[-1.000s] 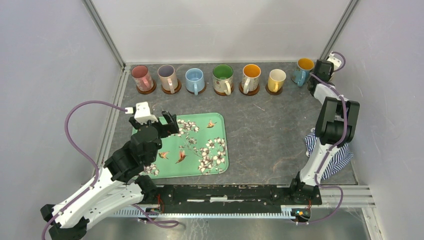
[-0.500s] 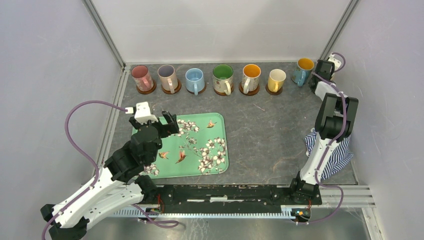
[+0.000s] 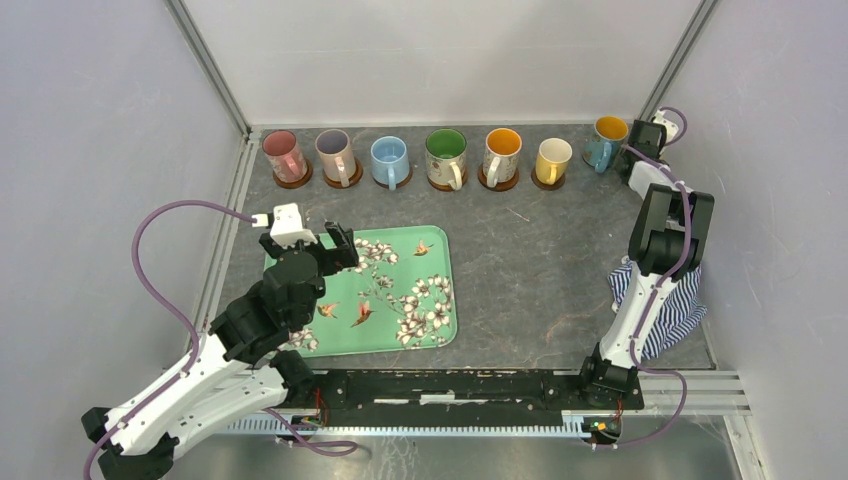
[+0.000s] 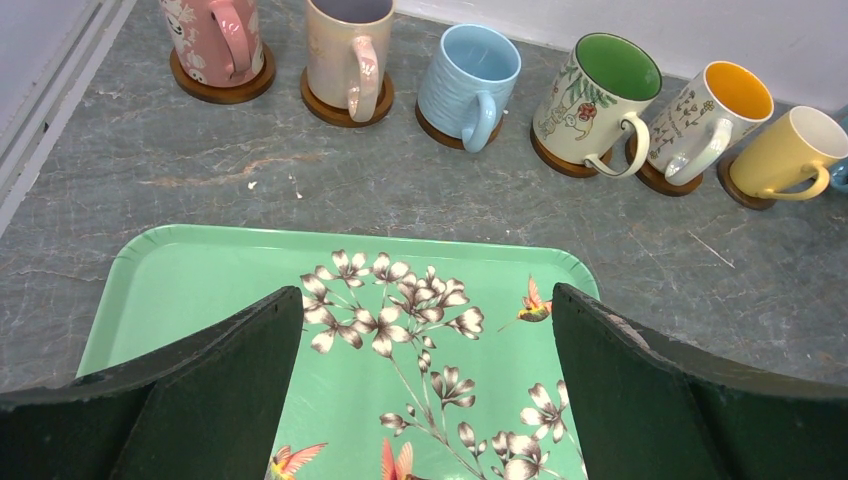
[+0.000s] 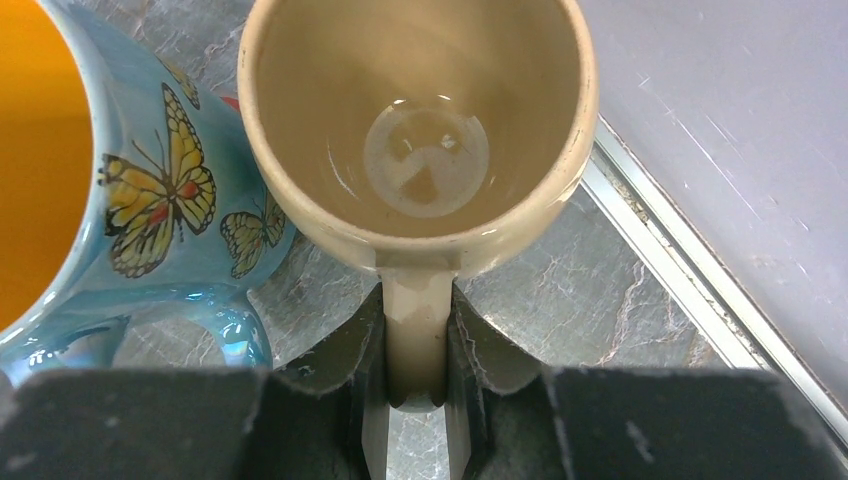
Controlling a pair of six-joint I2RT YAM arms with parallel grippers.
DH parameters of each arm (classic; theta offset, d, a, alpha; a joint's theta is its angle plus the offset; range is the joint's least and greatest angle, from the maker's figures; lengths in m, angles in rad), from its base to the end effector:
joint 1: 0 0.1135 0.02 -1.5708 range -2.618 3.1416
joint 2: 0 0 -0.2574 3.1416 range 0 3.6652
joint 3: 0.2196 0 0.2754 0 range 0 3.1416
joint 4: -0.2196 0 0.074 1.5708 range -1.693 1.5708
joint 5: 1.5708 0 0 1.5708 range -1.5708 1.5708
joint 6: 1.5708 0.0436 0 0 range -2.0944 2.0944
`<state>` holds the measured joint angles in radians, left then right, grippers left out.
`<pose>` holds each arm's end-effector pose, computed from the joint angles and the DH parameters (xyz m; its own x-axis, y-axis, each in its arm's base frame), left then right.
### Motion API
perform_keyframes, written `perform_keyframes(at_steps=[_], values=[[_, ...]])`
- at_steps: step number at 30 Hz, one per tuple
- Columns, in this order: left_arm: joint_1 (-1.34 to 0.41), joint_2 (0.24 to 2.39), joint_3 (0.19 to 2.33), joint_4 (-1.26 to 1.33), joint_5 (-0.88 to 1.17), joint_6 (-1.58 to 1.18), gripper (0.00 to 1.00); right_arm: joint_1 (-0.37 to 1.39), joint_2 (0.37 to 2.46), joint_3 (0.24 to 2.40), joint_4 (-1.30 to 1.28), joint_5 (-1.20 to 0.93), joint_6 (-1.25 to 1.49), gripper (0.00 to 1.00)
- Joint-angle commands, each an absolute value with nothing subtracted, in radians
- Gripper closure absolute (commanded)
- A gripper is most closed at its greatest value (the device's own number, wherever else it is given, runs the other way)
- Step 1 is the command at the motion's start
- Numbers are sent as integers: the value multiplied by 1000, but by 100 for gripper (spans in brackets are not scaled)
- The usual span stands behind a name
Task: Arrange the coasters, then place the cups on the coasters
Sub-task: Place the cup on the coaster.
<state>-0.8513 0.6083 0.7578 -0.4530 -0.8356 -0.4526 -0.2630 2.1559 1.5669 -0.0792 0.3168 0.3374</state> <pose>0.1325 -0.1022 0.3291 -0.1938 -0.2239 -0.9551 -0.0519 0.9746 -0.2180 0.4885 -0.1456 0.1571 -0.4046 0.4347 -0.8046 0.6540 0.7525 0.0777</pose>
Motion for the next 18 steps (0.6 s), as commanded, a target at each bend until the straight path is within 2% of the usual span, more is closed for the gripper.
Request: perform_keyframes(at_steps=[1, 4, 12, 18], values=[[-852, 612, 757, -426, -854, -440, 0, -266, 2137, 1631, 2, 352, 352, 84], [-853, 611, 757, -424, -854, -440, 0, -266, 2130, 1624, 2, 353, 359, 82], [-853, 605, 756, -425, -851, -443, 0, -266, 2112, 1601, -30, 347, 367, 66], [-853, 603, 756, -426, -850, -443, 0, -266, 2104, 1603, -46, 339, 370, 60]])
